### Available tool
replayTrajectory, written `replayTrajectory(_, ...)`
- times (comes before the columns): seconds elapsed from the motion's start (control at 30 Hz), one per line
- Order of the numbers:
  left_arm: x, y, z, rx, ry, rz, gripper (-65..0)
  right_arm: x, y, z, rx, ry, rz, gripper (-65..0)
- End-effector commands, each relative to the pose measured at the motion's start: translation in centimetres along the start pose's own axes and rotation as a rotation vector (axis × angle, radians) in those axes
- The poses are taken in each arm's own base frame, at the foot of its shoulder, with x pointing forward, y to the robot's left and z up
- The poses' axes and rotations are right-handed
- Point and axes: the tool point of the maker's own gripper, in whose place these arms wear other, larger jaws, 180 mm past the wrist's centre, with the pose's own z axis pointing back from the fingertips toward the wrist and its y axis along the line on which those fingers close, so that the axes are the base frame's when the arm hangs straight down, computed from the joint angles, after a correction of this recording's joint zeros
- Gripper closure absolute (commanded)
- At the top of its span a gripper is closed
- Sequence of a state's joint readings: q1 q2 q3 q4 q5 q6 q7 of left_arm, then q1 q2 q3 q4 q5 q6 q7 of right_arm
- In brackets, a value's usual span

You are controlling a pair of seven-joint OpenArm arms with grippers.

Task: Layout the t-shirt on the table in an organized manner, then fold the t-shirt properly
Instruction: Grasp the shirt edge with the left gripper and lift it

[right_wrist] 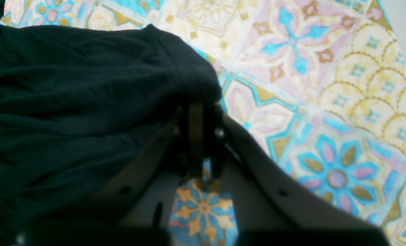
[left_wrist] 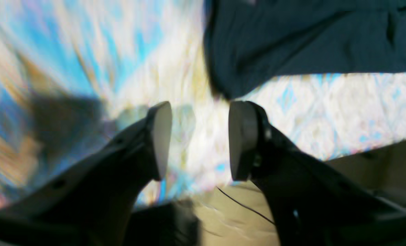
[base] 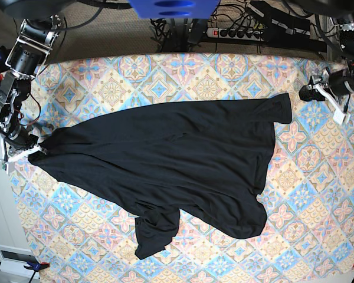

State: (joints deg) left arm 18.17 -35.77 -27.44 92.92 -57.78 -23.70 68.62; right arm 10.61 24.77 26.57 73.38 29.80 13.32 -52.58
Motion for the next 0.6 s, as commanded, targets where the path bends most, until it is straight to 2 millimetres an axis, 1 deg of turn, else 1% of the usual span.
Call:
replayTrajectory(0.0,1.9,-1.2,0.4,-0.003,-0.024,-0.105,-27.2,2.6,-0.2,0.8,-0.002,-0.066,0.017,-0.1)
replayTrajectory(0.07,1.6,-3.2,-0.8,0.008,0.02,-0.243,-27.2,2.6,-0.2,0.8,-0.002,-0.066,0.017,-0.1)
replayTrajectory(0.1,1.8,-4.1,-1.3,0.019,0.029,-0.318,-27.2,2.6,-0.2,0.8,-0.002,-0.066,0.017,-0.1)
replayTrajectory(0.17,1.5,-5.3,-2.2,0.04,0.055,-0.432,-27.2,2.6,-0.2,0.8,-0.002,-0.066,0.017,-0.1)
replayTrajectory(0.27,0.3,-5.8,-3.6,0.087,0.103,-0.56,-27.2,2.6,-0.2,0.8,-0.002,-0.066,0.017,-0.1)
replayTrajectory(0.47,-1.0,-5.7,-5.4,0.173,0.144,-0.761,-27.2,2.6,-0.2,0.8,-0.002,-0.068,0.017,-0.1)
replayTrajectory(0.57,-1.6,-5.9,-6.2,0.197,0.15,-0.85,-27.2,2.6,-0.2,0.8,-0.002,-0.068,0.017,-0.1)
